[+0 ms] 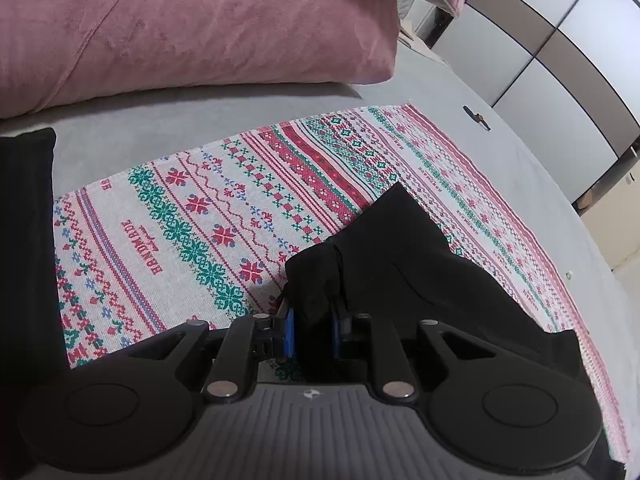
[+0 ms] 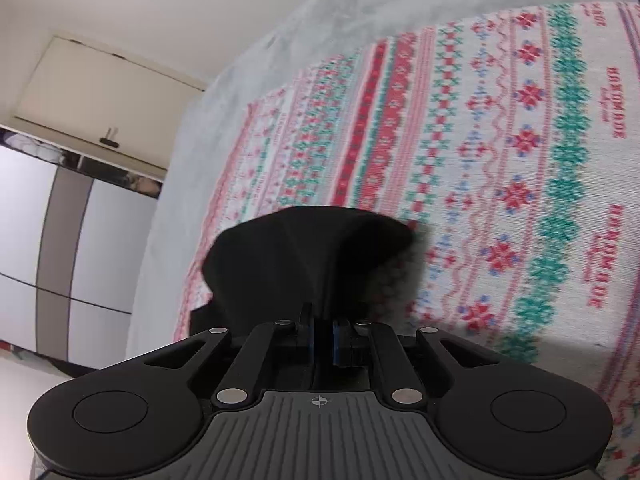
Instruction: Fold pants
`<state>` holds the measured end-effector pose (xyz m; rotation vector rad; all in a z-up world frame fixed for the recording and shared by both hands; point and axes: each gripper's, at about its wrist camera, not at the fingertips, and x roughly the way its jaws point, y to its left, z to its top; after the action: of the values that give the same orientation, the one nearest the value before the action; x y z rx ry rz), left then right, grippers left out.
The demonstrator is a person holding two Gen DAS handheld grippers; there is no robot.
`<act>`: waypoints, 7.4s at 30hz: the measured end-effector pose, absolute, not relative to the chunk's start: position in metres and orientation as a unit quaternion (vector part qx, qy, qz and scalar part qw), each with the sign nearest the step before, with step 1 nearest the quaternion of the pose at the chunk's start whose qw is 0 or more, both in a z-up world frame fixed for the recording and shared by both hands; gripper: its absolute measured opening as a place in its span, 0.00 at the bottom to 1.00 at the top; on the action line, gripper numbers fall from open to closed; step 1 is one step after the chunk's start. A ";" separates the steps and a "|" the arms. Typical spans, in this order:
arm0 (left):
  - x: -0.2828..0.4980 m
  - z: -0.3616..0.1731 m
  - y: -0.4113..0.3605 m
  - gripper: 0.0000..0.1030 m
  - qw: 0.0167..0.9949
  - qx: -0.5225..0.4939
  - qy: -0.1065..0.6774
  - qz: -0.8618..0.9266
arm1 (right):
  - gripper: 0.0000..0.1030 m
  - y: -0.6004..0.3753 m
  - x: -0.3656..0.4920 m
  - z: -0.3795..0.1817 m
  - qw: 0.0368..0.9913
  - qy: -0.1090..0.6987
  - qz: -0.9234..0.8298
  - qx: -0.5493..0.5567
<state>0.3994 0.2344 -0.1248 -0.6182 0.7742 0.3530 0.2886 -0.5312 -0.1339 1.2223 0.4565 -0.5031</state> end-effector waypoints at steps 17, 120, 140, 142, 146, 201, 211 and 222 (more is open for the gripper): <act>0.404 -0.126 0.225 0.47 0.876 -0.243 0.381 0.166 | 0.04 -0.399 0.337 -0.099 0.903 0.374 -0.211 0.033; 0.410 -0.108 0.066 0.82 0.831 -0.278 0.476 -0.073 | 0.63 -0.087 0.313 -0.047 0.897 0.344 0.166 -0.221; 0.406 -0.117 0.021 0.82 0.829 -0.223 0.497 -0.125 | 0.32 -0.076 0.225 -0.109 0.785 0.237 0.183 -0.542; 0.406 -0.119 0.019 0.82 0.830 -0.218 0.499 -0.126 | 0.32 -0.074 0.223 -0.116 0.776 0.233 0.185 -0.556; 0.406 -0.123 0.012 0.82 0.830 -0.206 0.504 -0.126 | 0.20 -0.067 0.217 -0.126 0.771 0.229 0.193 -0.562; 0.408 -0.157 -0.027 0.30 0.808 -0.314 0.477 -0.142 | 0.57 -0.227 0.323 -0.088 0.893 0.369 0.097 0.239; 0.413 -0.161 0.010 0.31 0.774 -0.377 0.490 -0.139 | 0.01 -0.104 0.243 -0.058 0.930 0.196 0.229 -0.210; 0.412 -0.162 0.030 0.33 0.760 -0.407 0.492 -0.125 | 0.10 -0.083 0.234 -0.092 0.880 0.231 0.250 -0.331</act>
<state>0.4122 0.0304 -0.1618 -0.8861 1.0709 -0.2711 0.2338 -0.0826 -0.0922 -0.6889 0.4818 0.5214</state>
